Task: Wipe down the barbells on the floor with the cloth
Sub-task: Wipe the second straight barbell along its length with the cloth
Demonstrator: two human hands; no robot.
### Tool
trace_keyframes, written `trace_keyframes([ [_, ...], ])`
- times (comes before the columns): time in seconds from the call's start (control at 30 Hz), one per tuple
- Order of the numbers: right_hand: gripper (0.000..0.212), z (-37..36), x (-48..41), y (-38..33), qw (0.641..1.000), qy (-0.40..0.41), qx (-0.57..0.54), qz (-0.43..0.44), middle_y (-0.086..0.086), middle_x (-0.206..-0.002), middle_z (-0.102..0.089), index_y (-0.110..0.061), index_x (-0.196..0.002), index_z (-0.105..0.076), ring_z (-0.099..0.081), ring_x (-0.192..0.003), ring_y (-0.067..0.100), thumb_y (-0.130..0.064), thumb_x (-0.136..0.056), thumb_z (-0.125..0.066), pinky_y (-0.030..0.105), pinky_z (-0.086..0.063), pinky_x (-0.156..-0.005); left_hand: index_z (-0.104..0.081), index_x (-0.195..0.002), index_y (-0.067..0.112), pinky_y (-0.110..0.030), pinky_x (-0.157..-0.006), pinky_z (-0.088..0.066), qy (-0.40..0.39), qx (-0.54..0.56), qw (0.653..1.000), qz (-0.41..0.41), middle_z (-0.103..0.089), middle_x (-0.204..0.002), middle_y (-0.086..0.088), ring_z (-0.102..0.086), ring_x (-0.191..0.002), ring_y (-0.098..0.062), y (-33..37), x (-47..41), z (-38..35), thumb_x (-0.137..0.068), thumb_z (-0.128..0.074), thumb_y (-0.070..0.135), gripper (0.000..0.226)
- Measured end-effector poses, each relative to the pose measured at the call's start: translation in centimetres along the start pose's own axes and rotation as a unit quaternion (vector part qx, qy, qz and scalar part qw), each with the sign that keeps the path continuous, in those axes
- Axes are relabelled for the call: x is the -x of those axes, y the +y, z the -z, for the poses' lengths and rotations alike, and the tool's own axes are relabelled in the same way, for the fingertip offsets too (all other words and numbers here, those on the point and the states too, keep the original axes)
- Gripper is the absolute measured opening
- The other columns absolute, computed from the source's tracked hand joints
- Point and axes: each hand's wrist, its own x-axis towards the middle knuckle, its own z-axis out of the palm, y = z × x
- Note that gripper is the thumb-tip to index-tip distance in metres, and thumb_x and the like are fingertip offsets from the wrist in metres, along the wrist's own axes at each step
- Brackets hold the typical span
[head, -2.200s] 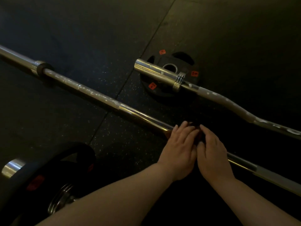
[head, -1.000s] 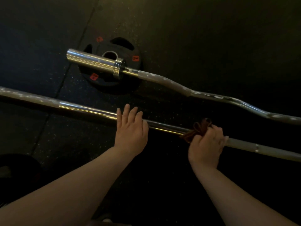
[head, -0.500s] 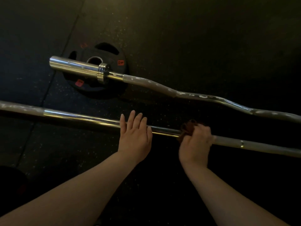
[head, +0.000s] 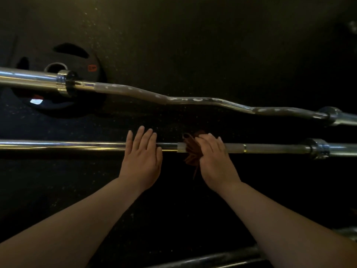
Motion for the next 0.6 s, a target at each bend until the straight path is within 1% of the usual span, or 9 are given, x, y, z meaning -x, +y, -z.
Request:
trace_keyframes([
  [0.07, 0.055, 1.0, 0.7, 3.1, 0.998, 0.029, 0.012, -0.049, 0.002, -0.154, -0.036, -0.014, -0.150, -0.040, -0.020, -0.152, 0.026, -0.004, -0.096, -0.042, 0.034, 0.011, -0.125, -0.026, -0.156, 0.008, -0.041, -0.121, 0.020, -0.001, 0.011, 1.000, -0.023, -0.019, -0.167, -0.009, 0.008, -0.155, -0.020, 0.7, -0.3, -0.2, -0.105, -0.007, 0.042, 0.064],
  [0.13, 0.055, 1.8, 1.5, 5.7, 0.984, 0.085, 0.015, -0.154, 0.002, -0.155, -0.036, -0.015, -0.148, -0.042, -0.019, -0.153, 0.026, -0.001, -0.095, -0.043, 0.041, 0.003, -0.128, -0.027, -0.156, 0.007, -0.041, -0.122, 0.019, 0.000, 0.017, 0.999, -0.033, -0.020, -0.166, -0.010, 0.008, -0.155, -0.020, 1.4, -0.5, -0.3, -0.106, -0.007, 0.041, 0.063],
  [0.23, 0.054, 1.8, 1.1, 7.2, 0.933, 0.180, -0.033, -0.311, 0.003, -0.161, -0.028, -0.011, -0.149, -0.042, -0.009, -0.155, 0.024, 0.002, -0.097, -0.040, 0.044, -0.005, -0.128, -0.028, -0.155, 0.007, -0.044, -0.123, 0.016, -0.003, 0.019, 0.999, -0.032, -0.021, -0.166, -0.010, 0.007, -0.155, -0.021, 2.1, -0.8, -0.3, -0.105, -0.006, 0.042, 0.065],
  [0.3, 0.051, 1.0, 0.1, 5.6, 0.911, 0.210, -0.058, -0.350, 0.003, -0.163, -0.026, -0.011, -0.147, -0.044, -0.007, -0.156, 0.023, 0.002, -0.098, -0.040, 0.044, -0.007, -0.128, -0.029, -0.155, 0.007, -0.045, -0.123, 0.015, -0.009, 0.018, 0.999, -0.040, -0.021, -0.166, -0.010, 0.007, -0.154, -0.021, 2.6, -1.1, -0.4, -0.105, -0.007, 0.042, 0.065],
  [0.33, 0.051, 0.5, -0.2, 4.3, 0.918, 0.202, -0.060, -0.336, 0.002, -0.162, -0.027, -0.011, -0.147, -0.045, -0.006, -0.156, 0.023, 0.002, -0.098, -0.040, 0.044, -0.007, -0.128, -0.029, -0.155, 0.006, -0.045, -0.123, 0.015, -0.008, 0.016, 0.999, -0.046, -0.023, -0.165, -0.010, 0.006, -0.154, -0.021, 2.8, -1.2, -0.6, -0.106, -0.008, 0.041, 0.064],
  [0.43, 0.050, -0.4, 0.1, 1.9, 0.970, 0.121, -0.046, -0.206, 0.001, -0.158, -0.033, -0.013, -0.146, -0.046, -0.010, -0.155, 0.024, -0.001, -0.098, -0.041, 0.040, -0.002, -0.128, -0.033, -0.154, 0.007, -0.047, -0.125, 0.008, -0.006, 0.011, 0.998, -0.056, -0.028, -0.164, -0.010, 0.000, -0.155, -0.022, 3.2, -1.5, -1.0, -0.107, -0.012, 0.041, 0.061],
  [0.5, 0.048, 0.8, 0.5, 3.8, 0.988, 0.075, -0.030, -0.129, 0.004, -0.150, -0.043, -0.012, -0.143, -0.050, -0.026, -0.149, 0.027, -0.005, -0.096, -0.041, 0.044, -0.012, -0.128, -0.033, -0.154, 0.010, -0.046, -0.126, 0.004, -0.007, 0.012, 0.998, -0.064, -0.030, -0.163, -0.008, -0.005, -0.155, -0.021, 2.8, -1.5, -1.0, -0.108, -0.014, 0.040, 0.059],
  [0.53, 0.047, 1.5, 0.6, 5.2, 0.991, 0.066, -0.026, -0.114, 0.005, -0.143, -0.050, -0.013, -0.138, -0.054, -0.036, -0.142, 0.028, -0.007, -0.094, -0.040, 0.047, -0.021, -0.125, -0.032, -0.155, 0.011, -0.044, -0.126, 0.003, -0.009, 0.013, 0.997, -0.072, -0.030, -0.163, -0.007, -0.005, -0.155, -0.020, 2.5, -1.4, -0.9, -0.108, -0.014, 0.040, 0.058],
  [0.6, 0.042, 2.7, 0.7, 7.1, 0.980, 0.105, -0.040, -0.166, 0.008, -0.133, -0.054, -0.012, -0.128, -0.059, -0.044, -0.132, 0.030, -0.008, -0.092, -0.038, 0.050, -0.029, -0.121, -0.027, -0.157, 0.014, -0.039, -0.126, 0.005, -0.017, 0.014, 0.996, -0.081, -0.026, -0.165, -0.004, -0.003, -0.155, -0.016, 2.0, -1.3, -0.5, -0.107, -0.012, 0.041, 0.059],
])
